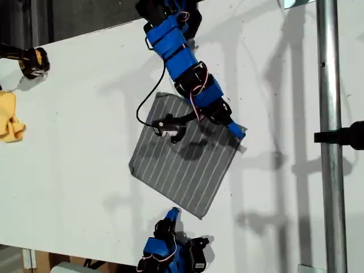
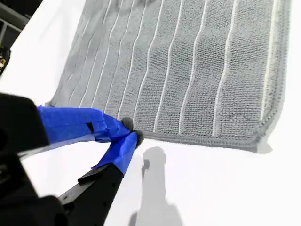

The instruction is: Grasp corners of a towel and fold twice.

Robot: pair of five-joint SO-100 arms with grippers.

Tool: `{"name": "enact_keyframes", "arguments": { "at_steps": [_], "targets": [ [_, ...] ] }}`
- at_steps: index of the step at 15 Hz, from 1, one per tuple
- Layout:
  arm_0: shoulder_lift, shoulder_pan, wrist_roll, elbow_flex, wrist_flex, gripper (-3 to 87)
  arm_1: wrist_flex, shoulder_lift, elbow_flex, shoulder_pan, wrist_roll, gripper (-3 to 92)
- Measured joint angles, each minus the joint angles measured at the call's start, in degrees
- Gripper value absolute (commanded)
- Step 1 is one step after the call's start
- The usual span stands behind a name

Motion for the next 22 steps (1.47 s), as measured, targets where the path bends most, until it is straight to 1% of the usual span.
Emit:
{"name": "enact_keyframes", "arguments": {
  "at_steps": [9, 19, 22],
  "targets": [
    [0.0, 0.18, 0.0, 0.0, 0.0, -2.1, 0.0, -16.87, -2.72, 0.18, -1.32, 30.7],
    [0.0, 0.18, 0.0, 0.0, 0.0, -2.1, 1.32, -24.96, -11.16, 2.29, -3.16, 30.6],
    [0.0, 0.53, 0.0, 0.0, 0.0, -2.1, 2.72, -26.46, -12.92, 2.64, -3.16, 26.0]
  ]
}}
